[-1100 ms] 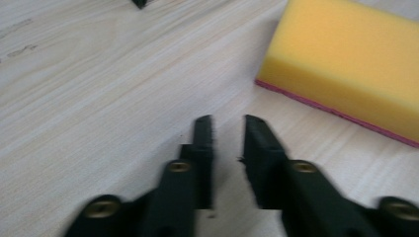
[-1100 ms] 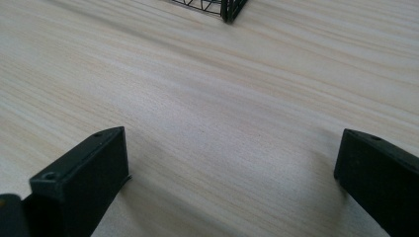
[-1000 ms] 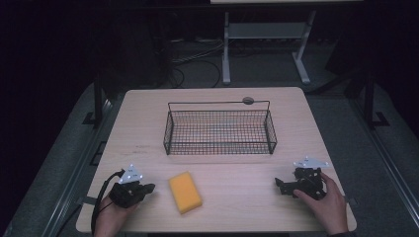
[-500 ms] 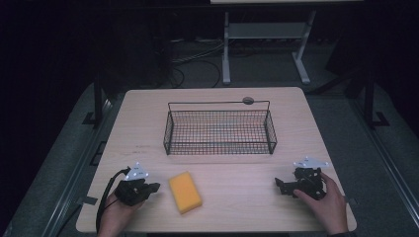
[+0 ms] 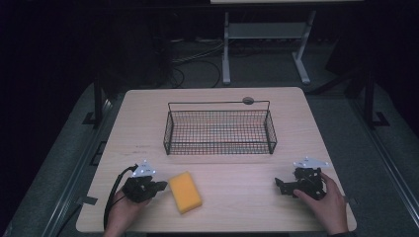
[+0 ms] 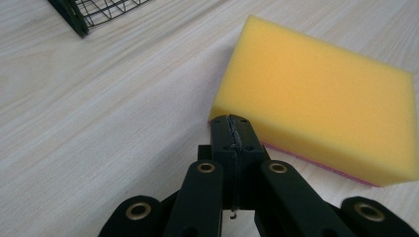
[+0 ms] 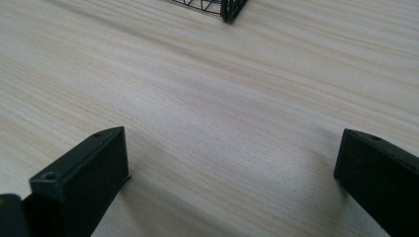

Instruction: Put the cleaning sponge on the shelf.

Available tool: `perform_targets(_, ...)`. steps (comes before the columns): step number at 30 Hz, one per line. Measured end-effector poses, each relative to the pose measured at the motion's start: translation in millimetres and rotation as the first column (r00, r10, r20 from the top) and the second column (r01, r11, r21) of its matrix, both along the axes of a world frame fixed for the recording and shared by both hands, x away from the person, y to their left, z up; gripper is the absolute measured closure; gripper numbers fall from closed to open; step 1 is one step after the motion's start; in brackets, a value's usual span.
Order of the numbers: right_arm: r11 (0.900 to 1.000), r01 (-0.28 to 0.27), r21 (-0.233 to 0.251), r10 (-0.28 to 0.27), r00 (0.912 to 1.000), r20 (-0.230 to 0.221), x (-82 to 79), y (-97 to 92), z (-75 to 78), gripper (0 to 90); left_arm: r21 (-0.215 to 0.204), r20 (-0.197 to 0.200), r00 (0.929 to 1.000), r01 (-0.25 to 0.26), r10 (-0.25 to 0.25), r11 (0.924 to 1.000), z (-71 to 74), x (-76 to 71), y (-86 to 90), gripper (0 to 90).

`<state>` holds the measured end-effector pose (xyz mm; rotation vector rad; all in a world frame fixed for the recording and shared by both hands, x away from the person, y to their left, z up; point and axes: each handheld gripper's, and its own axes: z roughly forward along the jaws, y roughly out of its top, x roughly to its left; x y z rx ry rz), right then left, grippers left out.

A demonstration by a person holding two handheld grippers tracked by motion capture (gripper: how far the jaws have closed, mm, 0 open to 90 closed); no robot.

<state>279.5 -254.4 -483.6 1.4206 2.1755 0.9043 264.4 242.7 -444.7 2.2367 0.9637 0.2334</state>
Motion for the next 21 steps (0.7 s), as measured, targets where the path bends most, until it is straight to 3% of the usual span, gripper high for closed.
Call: perform_targets(21,1.0,0.0,0.0,0.0,1.0,0.0,0.0,0.0,0.0,0.0,0.011,-0.007,1.0,-0.002,0.002,0.9999,-1.9,10.5,-7.0,89.6)
